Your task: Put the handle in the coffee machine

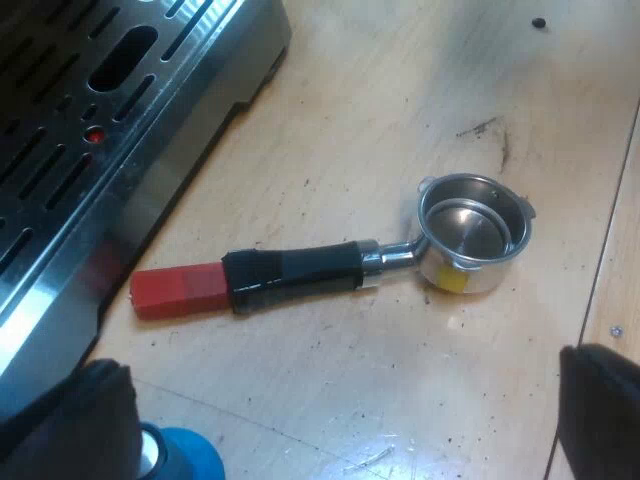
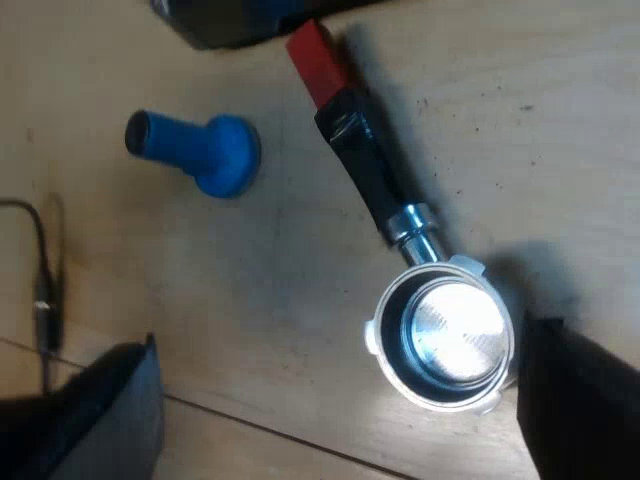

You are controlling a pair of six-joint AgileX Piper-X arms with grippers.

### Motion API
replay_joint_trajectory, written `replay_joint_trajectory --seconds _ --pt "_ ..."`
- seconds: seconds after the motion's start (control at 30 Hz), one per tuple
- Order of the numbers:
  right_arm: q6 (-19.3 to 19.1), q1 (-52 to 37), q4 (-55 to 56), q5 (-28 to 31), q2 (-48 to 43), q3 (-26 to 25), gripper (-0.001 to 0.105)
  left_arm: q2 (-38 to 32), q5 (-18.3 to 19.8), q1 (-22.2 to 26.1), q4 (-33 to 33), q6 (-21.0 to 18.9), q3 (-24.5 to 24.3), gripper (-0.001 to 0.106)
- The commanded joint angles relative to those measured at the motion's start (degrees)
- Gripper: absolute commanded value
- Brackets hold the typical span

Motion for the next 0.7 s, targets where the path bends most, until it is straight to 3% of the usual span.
replay_joint_trajectory --seconds 0.03,0.07,0.1,0.13,0.17,0.37,0.57,0.63,0.7 --pt "5.5 0.2 -0.5 0.0 0.6 -0.6 0.074 0.1 0.7 -0.3 0.1 0.7 -0.6 0.086" --pt "6.4 0.2 -0.5 -0.1 0.7 -0.6 0.074 0.1 0.7 -0.3 0.1 0.7 -0.6 0.086" --pt "9.7 0.2 -0.5 -0.4 1.4 -0.6 0.074 0.1 0.7 -0.3 0.1 0.7 -0.6 0.086" --pt "9.7 0.2 -0.5 -0.4 1.4 -0.6 0.074 0.1 0.3 -0.3 0.1 0.7 -0.6 0.086" --pt "15.6 0.2 -0.6 -1.2 3.4 -0.6 0.074 0.1 0.3 -0.3 0.1 0.7 -0.6 0.086" --pt "23.3 0.2 -2.9 -5.6 7.9 -0.6 0.074 0.1 -1.8 -5.2 0.1 0.9 -0.6 0.086" --pt "24.1 0.2 -3.4 -5.4 9.8 -0.6 0.074 0.1 -4.0 -9.8 0.1 0.4 -0.6 0.086" --pt "24.0 0.2 -3.4 -4.0 9.8 -0.6 0.074 0.1 -4.0 -9.8 0.1 0.5 -0.6 0.086" --pt "23.7 0.2 -2.4 1.6 9.8 -0.6 0.074 0.1 -4.0 -9.8 0.1 0.5 -0.6 0.086"
